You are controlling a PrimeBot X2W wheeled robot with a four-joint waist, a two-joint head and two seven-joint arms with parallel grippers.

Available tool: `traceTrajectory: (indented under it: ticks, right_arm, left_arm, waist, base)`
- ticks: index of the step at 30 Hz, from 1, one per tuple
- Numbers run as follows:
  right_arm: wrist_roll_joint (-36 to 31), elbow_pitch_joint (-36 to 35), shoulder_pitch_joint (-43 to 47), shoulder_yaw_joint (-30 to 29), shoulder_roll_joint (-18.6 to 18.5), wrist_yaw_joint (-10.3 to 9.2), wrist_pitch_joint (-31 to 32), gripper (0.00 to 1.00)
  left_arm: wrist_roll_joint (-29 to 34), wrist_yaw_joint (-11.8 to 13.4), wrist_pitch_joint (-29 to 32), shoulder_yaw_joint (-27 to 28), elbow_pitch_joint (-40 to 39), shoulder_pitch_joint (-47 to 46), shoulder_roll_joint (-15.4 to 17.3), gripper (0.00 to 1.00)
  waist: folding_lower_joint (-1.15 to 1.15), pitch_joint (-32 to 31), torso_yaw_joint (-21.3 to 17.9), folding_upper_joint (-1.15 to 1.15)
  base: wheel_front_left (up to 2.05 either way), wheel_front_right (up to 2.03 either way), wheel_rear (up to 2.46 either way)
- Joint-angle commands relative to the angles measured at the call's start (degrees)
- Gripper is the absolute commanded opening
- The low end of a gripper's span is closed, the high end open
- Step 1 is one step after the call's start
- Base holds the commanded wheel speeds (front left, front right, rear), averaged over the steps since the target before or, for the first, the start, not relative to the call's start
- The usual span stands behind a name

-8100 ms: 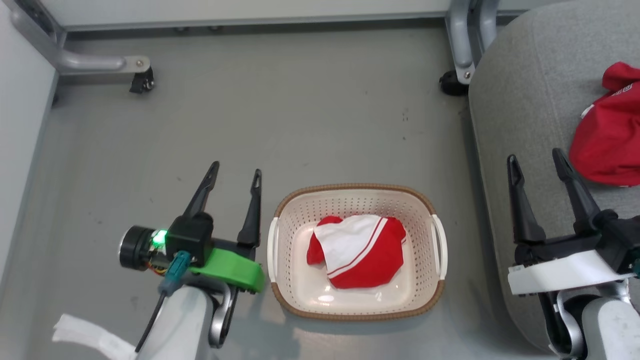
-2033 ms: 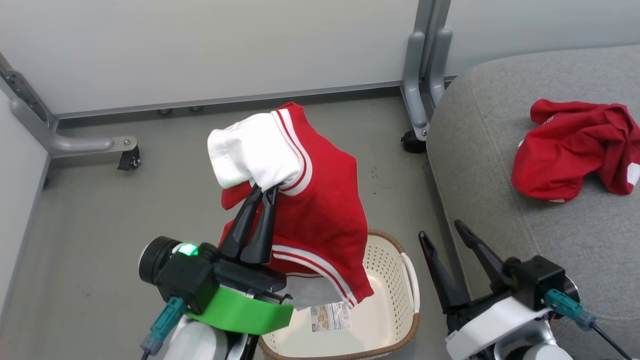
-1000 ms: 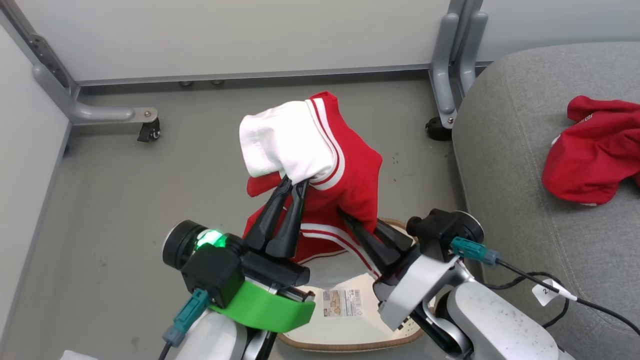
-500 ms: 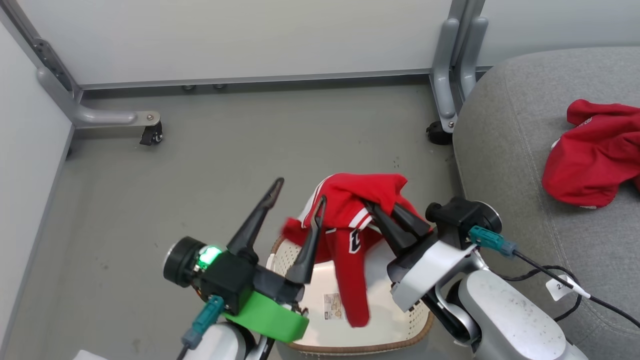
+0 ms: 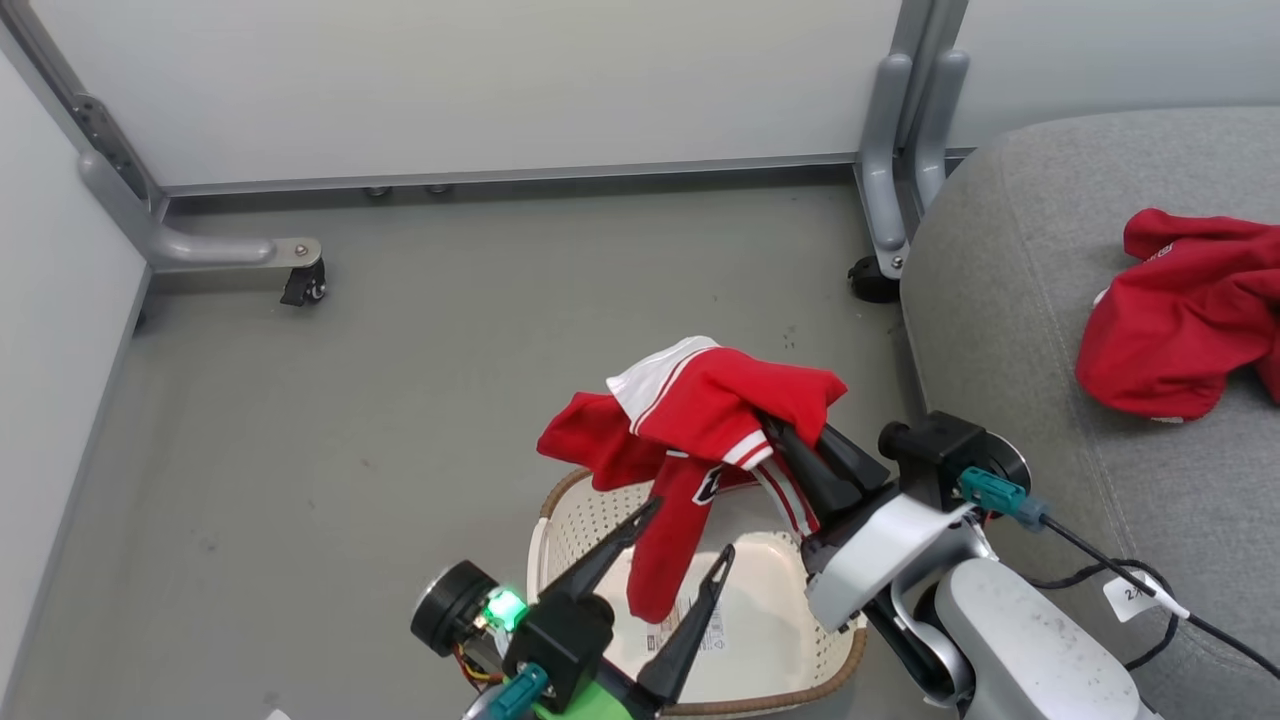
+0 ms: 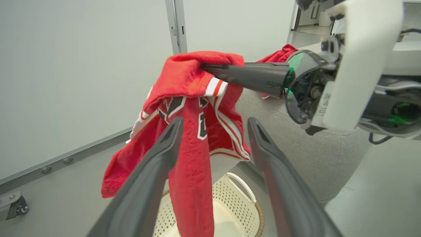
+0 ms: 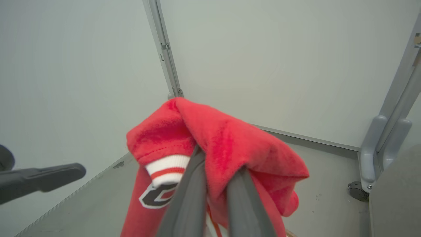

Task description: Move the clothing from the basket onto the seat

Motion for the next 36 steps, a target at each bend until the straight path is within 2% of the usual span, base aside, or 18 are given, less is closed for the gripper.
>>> traceTrajectory:
  ticks: [1,7,11,21,28,32,36]
  right_arm:
    - [-0.37,0.43,1.13,-0.32,0.27,-0.01,-0.54,0.0]
    - [-0.63,1.63,2.03,-1.37,0.85,0.0,-1.09,0.0]
    - [-0.91,2.0,1.76,-1.64,1.35,0.0,-1.32,0.0]
    - [-2.0,2.01,0.42,-5.16,1.5,-0.01,-2.24,0.0]
    - [-2.61,2.18,-0.45,-9.32,1.51,-0.01,-2.99,0.0]
    - [-3.03,1.87,-1.12,-12.2,1.76,-0.01,-3.15,0.0]
    - [-3.58,0.85,-2.7,-15.43,1.68,-0.01,-3.43,0.0]
  left_arm:
    - [-0.21,-0.2,0.04,-0.22,0.23,0.6,0.6,1.0]
    - [-0.98,-0.25,0.13,-1.22,1.59,1.21,1.13,1.0]
    - [-1.29,0.27,-0.22,-1.21,2.09,1.48,1.21,1.0]
    - [-0.75,0.74,-0.85,-1.09,2.62,-2.23,1.59,1.0]
    - [-0.22,0.13,-0.41,-2.32,2.88,-4.79,1.95,1.0]
    - [-0.21,-0.18,0.11,-3.19,2.63,-6.27,2.12,1.0]
    - [0.29,-0.38,0.73,-3.82,1.8,-8.11,2.47,1.0]
  waist:
    - [0.0,-0.21,-0.41,0.0]
    - [0.0,-0.43,-2.48,0.0]
    - [0.0,0.0,-5.85,0.0]
    - [0.0,3.51,-18.28,0.0]
    - [0.0,6.7,-26.55,0.0]
    - [0.0,8.75,-28.92,0.0]
    - [0.0,11.23,-29.54,0.0]
  base:
    - [0.0,0.0,0.0]
    - [0.0,0.0,0.0]
    - [0.0,0.0,0.0]
    - [0.0,0.0,0.0]
    - [0.0,0.0,0.0]
    - [0.0,0.0,0.0]
    - [0.0,0.0,0.0]
